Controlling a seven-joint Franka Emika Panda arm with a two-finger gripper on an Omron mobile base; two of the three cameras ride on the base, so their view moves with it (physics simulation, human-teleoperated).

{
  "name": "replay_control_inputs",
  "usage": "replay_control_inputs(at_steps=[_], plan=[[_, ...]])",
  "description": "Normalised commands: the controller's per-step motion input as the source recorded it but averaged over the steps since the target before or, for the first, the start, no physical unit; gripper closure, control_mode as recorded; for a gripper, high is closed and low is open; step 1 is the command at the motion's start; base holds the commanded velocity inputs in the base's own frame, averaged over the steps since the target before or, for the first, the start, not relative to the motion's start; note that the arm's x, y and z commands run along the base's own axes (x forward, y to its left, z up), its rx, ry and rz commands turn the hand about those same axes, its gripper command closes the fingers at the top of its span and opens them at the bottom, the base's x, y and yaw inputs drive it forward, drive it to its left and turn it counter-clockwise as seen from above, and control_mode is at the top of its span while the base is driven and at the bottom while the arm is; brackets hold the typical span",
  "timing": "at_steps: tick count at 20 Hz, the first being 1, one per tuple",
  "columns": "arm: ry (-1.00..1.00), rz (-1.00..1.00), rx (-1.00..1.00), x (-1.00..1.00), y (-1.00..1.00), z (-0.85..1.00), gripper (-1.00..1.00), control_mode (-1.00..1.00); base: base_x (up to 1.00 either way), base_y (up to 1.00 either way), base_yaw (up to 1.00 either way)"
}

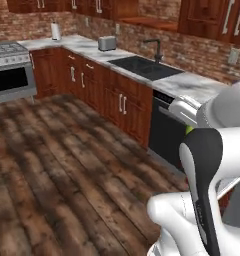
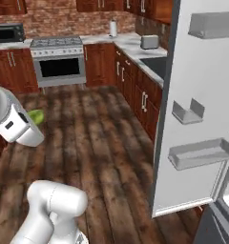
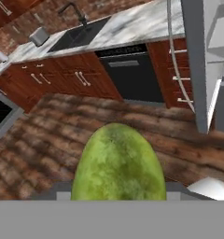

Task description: Pick the kiwi and mango from the fridge and place them on the plate next to the blender to make a fruit smoothie.

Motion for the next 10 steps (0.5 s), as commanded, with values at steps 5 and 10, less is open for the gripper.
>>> replay_control_inputs(at_steps=[5,10], plan=[[0.00,0.00,0.00,0.00,0.00,0.00,1.00,1.00,0.00,0.05,0.82],[0.00,0.00,0.00,0.00,0.00,0.00,1.00,1.00,0.02,0.04,0.66]])
